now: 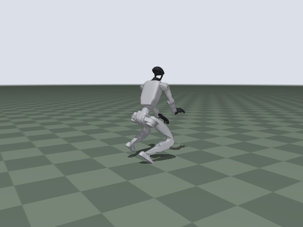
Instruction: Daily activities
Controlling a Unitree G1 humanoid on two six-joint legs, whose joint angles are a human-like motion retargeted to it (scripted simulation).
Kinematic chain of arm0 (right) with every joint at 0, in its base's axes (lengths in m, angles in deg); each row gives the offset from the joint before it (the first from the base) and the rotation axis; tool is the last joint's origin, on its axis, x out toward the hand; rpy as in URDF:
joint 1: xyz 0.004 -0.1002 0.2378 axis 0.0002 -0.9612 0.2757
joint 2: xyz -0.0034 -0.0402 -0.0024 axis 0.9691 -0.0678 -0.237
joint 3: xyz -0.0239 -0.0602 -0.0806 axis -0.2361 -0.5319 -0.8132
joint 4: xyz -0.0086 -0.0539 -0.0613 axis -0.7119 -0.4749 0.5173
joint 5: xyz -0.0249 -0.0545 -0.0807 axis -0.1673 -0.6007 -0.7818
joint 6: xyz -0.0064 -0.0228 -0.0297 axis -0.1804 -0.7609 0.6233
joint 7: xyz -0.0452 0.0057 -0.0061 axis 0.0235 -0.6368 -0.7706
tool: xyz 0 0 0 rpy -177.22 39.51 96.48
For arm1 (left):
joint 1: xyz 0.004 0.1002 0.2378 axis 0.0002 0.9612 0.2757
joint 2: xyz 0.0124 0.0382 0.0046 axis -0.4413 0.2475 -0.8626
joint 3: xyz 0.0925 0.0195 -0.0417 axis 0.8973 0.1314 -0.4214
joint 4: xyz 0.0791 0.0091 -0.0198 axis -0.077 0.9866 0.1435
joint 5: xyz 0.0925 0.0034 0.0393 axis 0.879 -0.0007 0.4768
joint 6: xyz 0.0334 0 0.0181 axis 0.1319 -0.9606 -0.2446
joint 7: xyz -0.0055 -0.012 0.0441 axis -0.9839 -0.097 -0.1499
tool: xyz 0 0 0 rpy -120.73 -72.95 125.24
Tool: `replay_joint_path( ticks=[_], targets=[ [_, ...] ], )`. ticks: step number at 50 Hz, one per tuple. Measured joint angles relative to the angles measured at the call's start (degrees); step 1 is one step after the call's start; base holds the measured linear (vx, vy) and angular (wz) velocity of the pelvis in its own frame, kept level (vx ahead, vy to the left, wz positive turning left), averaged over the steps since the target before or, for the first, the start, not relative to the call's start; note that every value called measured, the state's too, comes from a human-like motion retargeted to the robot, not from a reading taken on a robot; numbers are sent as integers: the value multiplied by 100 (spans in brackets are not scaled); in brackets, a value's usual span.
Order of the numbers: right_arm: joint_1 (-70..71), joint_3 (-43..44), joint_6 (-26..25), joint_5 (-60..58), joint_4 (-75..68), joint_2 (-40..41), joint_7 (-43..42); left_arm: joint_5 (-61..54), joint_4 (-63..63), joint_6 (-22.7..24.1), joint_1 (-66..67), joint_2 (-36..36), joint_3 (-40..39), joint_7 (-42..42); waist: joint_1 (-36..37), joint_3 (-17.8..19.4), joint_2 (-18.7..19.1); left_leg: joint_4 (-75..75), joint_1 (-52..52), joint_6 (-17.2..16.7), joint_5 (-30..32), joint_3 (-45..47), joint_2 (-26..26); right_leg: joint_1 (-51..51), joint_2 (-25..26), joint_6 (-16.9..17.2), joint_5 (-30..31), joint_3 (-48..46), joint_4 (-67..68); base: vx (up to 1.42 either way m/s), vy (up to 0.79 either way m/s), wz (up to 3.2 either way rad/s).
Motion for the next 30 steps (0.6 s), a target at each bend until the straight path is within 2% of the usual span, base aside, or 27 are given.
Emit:
replay_joint_path(
  ticks=[13,22,30],
  targets=[
    [1049,-159,-106,-36,-229,-141,354,-129,-8,32,210,-79,102,266,274,80,-335,-326,426,-162,35,-483,-373,86,366,341,-29,142,-64,9,0,-32],
    [1190,-519,-182,-456,-493,-12,603,6,67,34,62,-172,81,241,273,135,-396,-612,850,-194,164,-514,-421,498,391,319,-143,160,-166,14,1,-26],
    [1158,-858,-288,-926,-599,122,748,198,-52,-10,-358,-363,-39,160,203,205,-269,-864,1236,-138,238,-396,-369,791,192,224,223,155,-148,16,6,-27]
  ],
)
